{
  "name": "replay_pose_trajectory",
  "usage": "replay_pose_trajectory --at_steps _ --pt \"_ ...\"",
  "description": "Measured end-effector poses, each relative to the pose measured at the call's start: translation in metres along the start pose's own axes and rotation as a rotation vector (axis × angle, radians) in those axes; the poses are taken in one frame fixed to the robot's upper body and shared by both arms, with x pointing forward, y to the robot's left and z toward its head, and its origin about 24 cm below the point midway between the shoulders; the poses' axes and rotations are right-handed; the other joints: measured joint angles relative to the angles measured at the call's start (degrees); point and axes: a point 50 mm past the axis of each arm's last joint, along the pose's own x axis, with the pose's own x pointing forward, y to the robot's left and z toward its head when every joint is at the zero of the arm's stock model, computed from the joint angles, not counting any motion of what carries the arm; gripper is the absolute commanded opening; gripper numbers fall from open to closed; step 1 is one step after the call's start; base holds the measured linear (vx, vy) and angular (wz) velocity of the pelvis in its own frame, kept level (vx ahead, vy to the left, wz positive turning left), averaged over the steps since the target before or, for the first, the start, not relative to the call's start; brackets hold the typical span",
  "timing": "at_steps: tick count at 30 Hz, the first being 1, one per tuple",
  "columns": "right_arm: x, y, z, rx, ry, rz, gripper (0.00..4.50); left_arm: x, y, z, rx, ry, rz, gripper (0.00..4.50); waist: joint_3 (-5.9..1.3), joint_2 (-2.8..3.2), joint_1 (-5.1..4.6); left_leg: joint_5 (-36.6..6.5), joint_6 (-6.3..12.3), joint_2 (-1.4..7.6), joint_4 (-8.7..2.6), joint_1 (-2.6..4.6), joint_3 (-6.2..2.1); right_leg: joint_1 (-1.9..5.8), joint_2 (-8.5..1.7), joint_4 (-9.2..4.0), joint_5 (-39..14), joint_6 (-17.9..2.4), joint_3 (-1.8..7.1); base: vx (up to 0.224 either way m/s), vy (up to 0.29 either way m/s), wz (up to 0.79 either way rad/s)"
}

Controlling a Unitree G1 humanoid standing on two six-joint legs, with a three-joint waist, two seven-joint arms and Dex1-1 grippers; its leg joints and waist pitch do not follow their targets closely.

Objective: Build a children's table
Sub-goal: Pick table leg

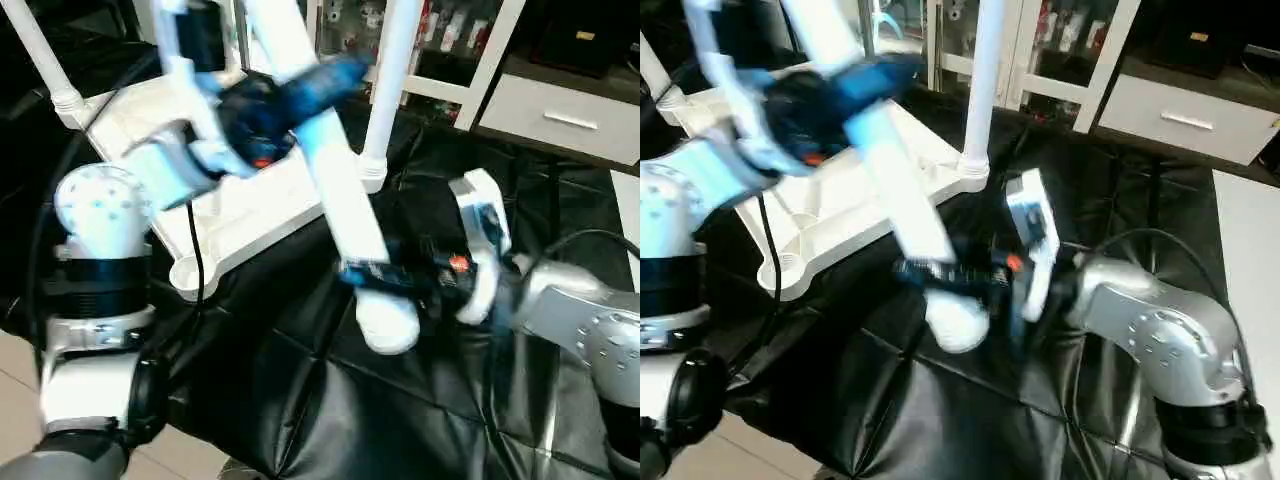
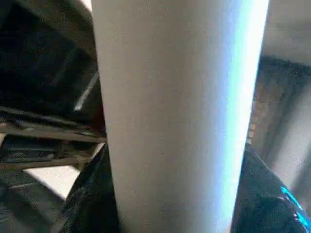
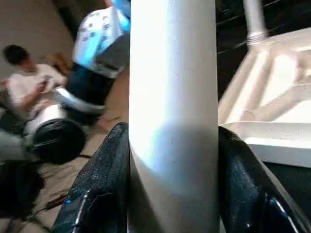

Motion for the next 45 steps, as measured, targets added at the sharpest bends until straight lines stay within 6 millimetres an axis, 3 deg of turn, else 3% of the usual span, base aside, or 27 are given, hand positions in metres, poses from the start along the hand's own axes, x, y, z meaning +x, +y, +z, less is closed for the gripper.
replay_pose_trajectory --at_steps 3,5,8,20,32,38,45 --pt "-0.001 -0.009 0.002 -0.030 -0.013 -0.085 1.88 0.004 0.014 -0.001 0.038 -0.024 0.180 2.94 0.02 0.03 0.02 0.00 0.00 0.00 -0.01 -0.01 0.00 0.00 0.00 0.00 0.00 0.00 -0.01 0.000 0.000 0.00" --pt "-0.002 -0.017 0.000 -0.036 -0.011 -0.151 1.88 0.006 0.024 -0.002 0.036 -0.020 0.294 3.28 0.08 0.06 -0.02 0.02 0.00 -0.01 0.00 -0.03 0.00 -0.01 0.00 0.00 0.01 0.00 0.00 0.000 0.000 0.00" --pt "-0.003 -0.021 -0.001 -0.074 0.002 -0.207 1.87 0.006 0.029 -0.001 0.040 -0.027 0.373 3.31 0.10 0.08 -0.12 0.00 0.00 -0.01 0.00 -0.07 0.00 -0.05 0.00 -0.01 0.00 0.00 0.00 0.000 0.000 0.00" --pt "0.007 -0.035 -0.003 -0.391 0.123 -0.437 1.87 -0.001 0.041 0.001 0.022 -0.104 0.579 3.31 0.16 0.15 -0.72 0.02 0.01 -0.01 0.00 -0.17 -0.01 -0.14 0.00 0.03 0.01 -0.01 -0.02 0.000 0.000 0.00" --pt "0.014 -0.041 0.000 -0.672 0.113 -0.705 1.87 0.010 0.045 -0.011 -0.049 -0.139 0.650 3.31 0.19 0.21 -0.74 0.02 0.02 -0.01 0.00 -0.18 -0.02 -0.15 0.00 0.05 0.01 -0.01 -0.02 0.000 0.000 0.00" --pt "0.017 -0.040 -0.002 -0.806 0.139 -0.758 1.87 0.011 0.047 -0.010 -0.047 -0.159 0.659 2.74 0.20 0.24 -0.78 0.02 0.01 -0.01 0.02 -0.18 -0.02 -0.15 0.00 0.08 0.01 -0.01 -0.02 0.000 0.000 0.00" --pt "0.021 -0.038 -0.003 -0.833 0.131 -0.764 1.87 0.013 0.046 -0.005 -0.030 -0.165 0.655 2.28 0.20 0.24 -0.77 0.02 0.02 -0.01 0.09 -0.18 -0.02 -0.14 0.00 0.14 0.01 -0.01 -0.01 0.000 0.000 0.00"
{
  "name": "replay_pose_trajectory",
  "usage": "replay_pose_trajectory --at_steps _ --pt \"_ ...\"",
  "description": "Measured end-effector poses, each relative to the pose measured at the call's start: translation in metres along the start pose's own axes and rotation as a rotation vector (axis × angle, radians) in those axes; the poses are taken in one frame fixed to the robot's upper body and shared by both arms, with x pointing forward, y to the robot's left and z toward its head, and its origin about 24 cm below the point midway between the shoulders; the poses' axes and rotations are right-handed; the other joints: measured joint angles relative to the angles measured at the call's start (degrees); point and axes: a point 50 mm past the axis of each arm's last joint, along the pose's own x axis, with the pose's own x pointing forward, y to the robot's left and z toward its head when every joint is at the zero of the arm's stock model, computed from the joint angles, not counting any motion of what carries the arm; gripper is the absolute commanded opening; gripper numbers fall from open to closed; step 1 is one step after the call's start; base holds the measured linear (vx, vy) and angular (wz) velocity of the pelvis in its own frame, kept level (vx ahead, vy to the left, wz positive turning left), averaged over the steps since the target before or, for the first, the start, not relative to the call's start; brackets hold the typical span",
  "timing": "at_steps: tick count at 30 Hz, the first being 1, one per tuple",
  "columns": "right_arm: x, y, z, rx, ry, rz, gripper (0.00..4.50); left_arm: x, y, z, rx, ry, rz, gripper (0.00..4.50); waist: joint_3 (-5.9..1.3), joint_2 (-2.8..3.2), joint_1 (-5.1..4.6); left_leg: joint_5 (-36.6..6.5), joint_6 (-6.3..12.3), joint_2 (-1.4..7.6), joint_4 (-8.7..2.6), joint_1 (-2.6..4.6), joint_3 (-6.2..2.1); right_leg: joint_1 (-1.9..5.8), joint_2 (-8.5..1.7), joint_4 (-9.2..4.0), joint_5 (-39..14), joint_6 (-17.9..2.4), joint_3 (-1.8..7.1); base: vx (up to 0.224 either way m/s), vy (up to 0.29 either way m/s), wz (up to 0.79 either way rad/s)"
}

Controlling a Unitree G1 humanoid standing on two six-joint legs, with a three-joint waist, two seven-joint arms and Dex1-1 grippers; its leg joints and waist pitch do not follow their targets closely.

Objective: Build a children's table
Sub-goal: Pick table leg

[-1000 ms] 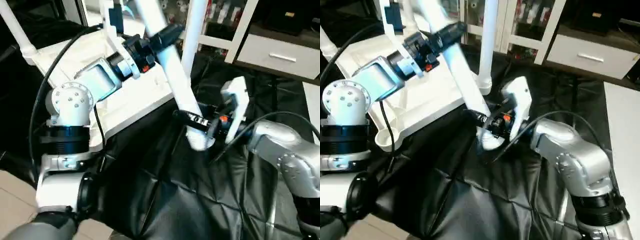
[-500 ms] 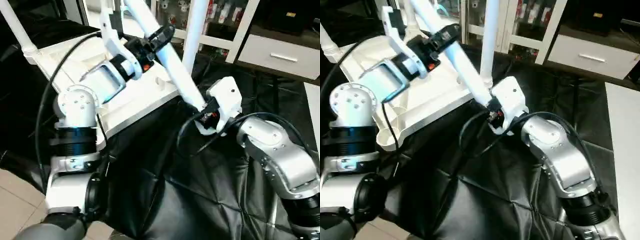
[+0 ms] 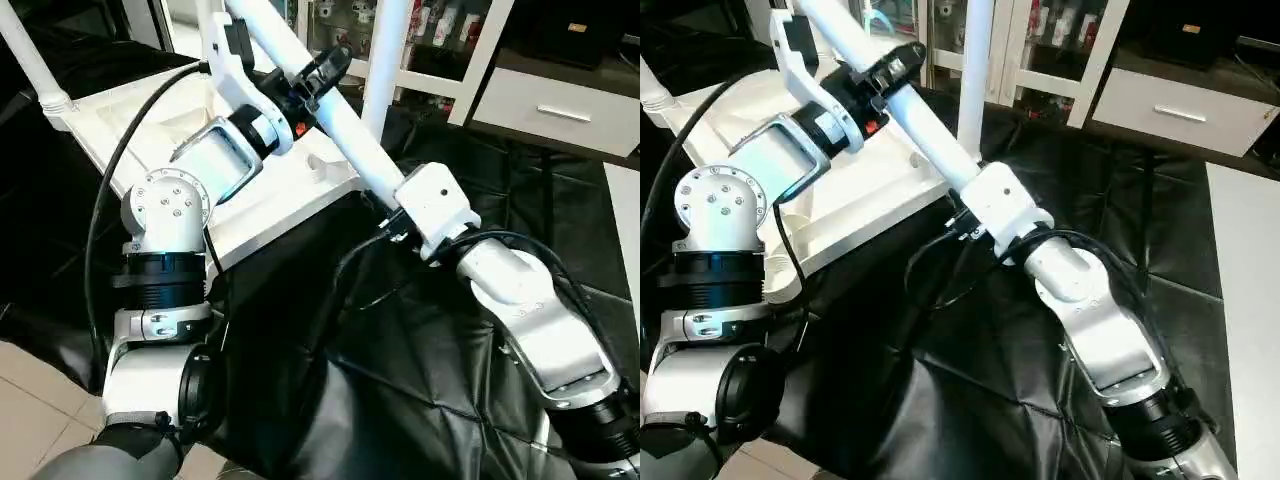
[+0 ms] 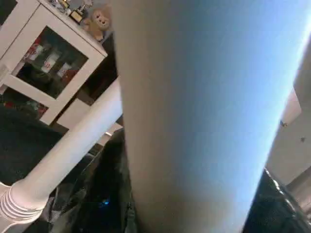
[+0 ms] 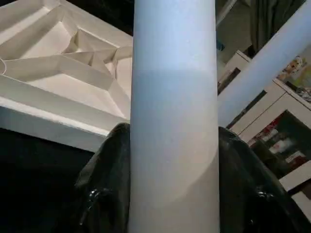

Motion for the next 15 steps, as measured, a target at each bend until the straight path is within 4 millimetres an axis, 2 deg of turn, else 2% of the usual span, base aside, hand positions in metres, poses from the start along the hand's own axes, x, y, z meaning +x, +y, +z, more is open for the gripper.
replay_pose_trajectory --at_steps 5,15 --pt "0.0003 -0.0002 0.0005 -0.016 -0.006 -0.013 1.87 -0.0001 -0.0011 0.0006 -0.011 -0.007 -0.018 1.81 0.00 0.00 0.02 0.00 0.00 0.01 0.12 0.00 -0.01 0.00 0.00 0.12 0.01 -0.01 0.02 0.000 0.000 0.00" --pt "0.0020 0.0011 0.0000 -0.020 -0.013 -0.019 1.87 -0.0004 -0.0009 0.0015 -0.010 -0.013 -0.016 1.74 0.00 0.00 0.00 0.02 -0.01 0.02 0.27 0.08 -0.02 0.00 0.00 0.39 0.00 -0.01 0.05 0.000 0.000 0.00"
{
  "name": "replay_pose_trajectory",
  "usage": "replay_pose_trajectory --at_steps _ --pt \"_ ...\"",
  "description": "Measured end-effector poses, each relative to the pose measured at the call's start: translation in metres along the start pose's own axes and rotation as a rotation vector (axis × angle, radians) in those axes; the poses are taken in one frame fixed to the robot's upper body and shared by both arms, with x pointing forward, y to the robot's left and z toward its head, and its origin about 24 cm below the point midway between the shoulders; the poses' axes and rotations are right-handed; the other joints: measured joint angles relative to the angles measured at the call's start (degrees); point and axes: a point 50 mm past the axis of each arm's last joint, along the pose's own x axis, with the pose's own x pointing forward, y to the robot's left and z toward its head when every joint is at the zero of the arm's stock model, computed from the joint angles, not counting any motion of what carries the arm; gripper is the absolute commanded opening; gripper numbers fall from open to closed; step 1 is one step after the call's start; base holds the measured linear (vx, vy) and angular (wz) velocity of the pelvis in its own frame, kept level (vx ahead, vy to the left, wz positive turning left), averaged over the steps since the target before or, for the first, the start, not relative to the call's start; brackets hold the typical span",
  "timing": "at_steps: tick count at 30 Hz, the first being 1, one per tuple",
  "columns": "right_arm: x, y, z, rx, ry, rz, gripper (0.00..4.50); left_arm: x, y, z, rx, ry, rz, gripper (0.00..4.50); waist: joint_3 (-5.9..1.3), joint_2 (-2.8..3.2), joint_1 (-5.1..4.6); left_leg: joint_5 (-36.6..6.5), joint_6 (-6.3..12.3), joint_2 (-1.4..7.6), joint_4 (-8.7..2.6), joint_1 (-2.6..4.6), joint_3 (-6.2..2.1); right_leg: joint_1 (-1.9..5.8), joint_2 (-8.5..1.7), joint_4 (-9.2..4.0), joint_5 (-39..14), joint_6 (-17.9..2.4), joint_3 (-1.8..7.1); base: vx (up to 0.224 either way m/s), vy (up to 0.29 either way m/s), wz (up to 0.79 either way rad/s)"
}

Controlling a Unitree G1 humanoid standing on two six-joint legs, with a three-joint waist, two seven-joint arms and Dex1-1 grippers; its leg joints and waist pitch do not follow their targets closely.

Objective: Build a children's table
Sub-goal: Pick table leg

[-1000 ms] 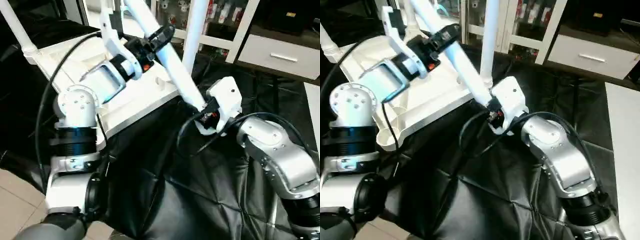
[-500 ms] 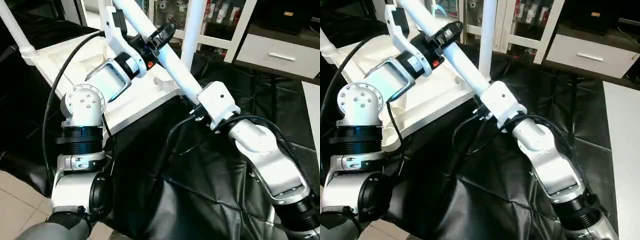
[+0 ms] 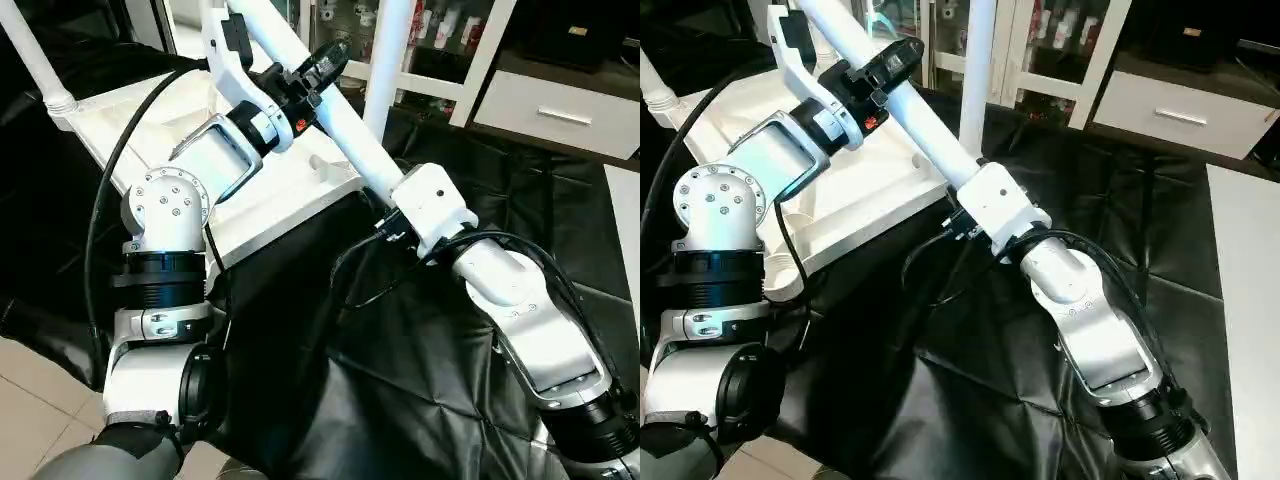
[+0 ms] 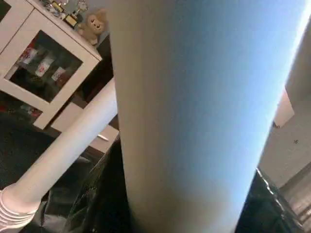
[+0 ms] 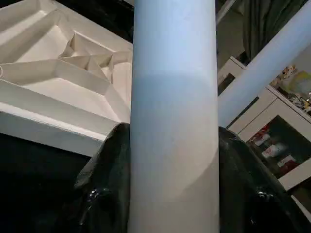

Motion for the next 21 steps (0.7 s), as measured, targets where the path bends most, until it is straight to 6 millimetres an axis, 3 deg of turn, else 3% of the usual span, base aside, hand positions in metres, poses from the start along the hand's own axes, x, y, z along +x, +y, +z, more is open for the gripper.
replay_pose_trajectory --at_steps 21 --pt "0.0009 -0.0038 0.0016 -0.017 -0.037 -0.020 1.87 0.0004 -0.0065 0.0026 0.044 -0.033 -0.038 1.73 0.00 -0.01 0.01 0.02 0.03 0.00 0.12 0.01 0.00 0.00 0.00 0.15 0.00 0.00 0.02 0.000 0.000 0.00"
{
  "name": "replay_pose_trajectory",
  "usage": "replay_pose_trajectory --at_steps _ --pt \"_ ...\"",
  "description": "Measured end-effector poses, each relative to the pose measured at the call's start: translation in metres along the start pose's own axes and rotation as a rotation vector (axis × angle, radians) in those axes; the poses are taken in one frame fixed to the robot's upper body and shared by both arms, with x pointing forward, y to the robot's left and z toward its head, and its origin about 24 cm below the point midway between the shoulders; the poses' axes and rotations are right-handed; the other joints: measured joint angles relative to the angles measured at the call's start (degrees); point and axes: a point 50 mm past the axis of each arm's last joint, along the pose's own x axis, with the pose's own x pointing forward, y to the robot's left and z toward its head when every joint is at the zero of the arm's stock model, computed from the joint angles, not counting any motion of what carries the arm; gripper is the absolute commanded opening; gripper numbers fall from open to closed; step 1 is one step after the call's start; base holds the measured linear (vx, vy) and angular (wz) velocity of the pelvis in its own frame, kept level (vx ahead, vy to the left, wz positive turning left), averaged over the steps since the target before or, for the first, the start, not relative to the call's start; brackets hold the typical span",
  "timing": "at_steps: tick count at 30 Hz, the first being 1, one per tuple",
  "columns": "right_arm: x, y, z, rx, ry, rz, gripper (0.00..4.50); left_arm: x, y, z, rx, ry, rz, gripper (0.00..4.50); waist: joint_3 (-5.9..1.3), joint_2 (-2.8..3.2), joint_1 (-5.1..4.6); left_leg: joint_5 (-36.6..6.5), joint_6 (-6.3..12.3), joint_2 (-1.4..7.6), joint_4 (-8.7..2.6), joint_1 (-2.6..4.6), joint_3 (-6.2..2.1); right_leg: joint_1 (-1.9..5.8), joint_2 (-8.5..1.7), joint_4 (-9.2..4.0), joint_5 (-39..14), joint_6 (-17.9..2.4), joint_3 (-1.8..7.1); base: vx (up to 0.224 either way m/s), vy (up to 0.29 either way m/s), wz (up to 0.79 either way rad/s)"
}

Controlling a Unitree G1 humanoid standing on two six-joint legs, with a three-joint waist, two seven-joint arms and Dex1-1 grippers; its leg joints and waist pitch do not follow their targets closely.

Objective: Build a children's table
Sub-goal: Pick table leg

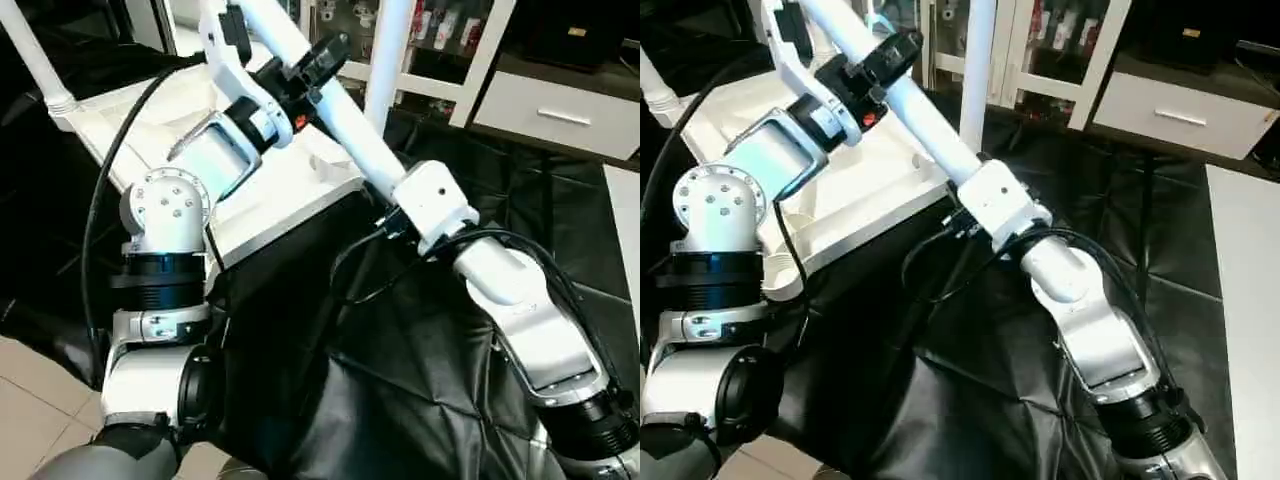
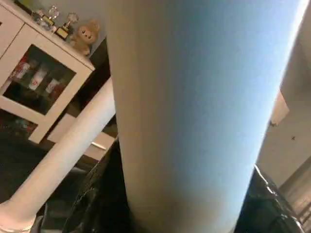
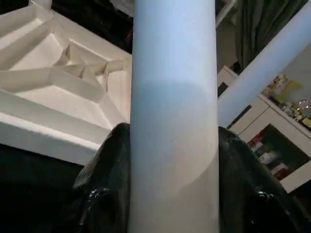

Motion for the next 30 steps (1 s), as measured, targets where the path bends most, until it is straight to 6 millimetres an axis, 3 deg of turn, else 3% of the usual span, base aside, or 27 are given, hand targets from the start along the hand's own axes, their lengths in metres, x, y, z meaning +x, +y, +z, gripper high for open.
replay_pose_trajectory --at_steps 4,7,16,19,23,25,30 --pt "0.000 -0.001 0.000 -0.003 0.000 0.001 1.87 0.000 0.000 0.000 -0.003 -0.002 0.002 1.73 0.00 0.00 0.00 0.02 0.04 0.01 0.09 0.00 0.00 0.00 0.00 0.09 0.00 0.00 0.01 0.000 0.000 0.00" --pt "0.001 0.000 0.000 0.025 -0.018 -0.001 2.57 0.000 0.000 0.001 0.002 -0.011 0.001 1.73 0.00 -0.01 0.00 0.02 0.04 0.03 0.16 0.01 0.00 0.00 0.00 0.16 0.00 0.00 0.01 0.000 0.000 0.00" --pt "0.002 -0.005 0.011 0.048 -0.111 0.008 3.34 -0.005 0.008 0.005 0.022 -0.037 0.051 1.72 -0.03 -0.05 -0.01 0.06 0.10 0.04 0.26 0.01 0.00 0.00 0.00 0.25 0.00 0.00 0.02 0.000 0.000 0.00" --pt "0.003 -0.009 0.019 0.179 -0.178 0.027 3.62 -0.008 0.012 0.007 0.043 -0.034 0.075 1.72 -0.03 -0.05 -0.01 0.06 0.11 0.04 0.28 0.02 -0.01 0.00 0.00 0.29 0.00 0.00 0.02 0.000 0.000 0.00" --pt "-0.004 -0.025 0.045 0.558 -0.346 0.226 4.05 -0.012 0.024 0.012 0.093 -0.004 0.099 1.72 -0.04 -0.04 0.03 0.23 0.41 0.05 0.31 0.01 -0.02 0.00 0.00 0.31 0.01 -0.02 0.00 0.000 0.000 0.00" --pt "-0.012 -0.038 0.051 0.593 -0.371 0.303 4.13 -0.016 0.028 0.016 0.105 0.005 0.100 1.72 -0.08 -0.10 0.16 0.22 0.43 0.05 0.33 0.01 -0.02 0.03 0.00 0.30 0.02 -0.03 0.01 0.000 0.000 0.00" --pt "-0.033 -0.048 0.028 0.587 -0.144 0.545 4.50 -0.014 0.024 0.025 0.119 0.029 0.048 1.72 -0.08 -0.13 1.62 0.26 0.50 0.03 0.39 -0.04 -0.02 0.05 -0.03 0.27 0.06 -0.07 0.01 0.000 0.000 0.00"
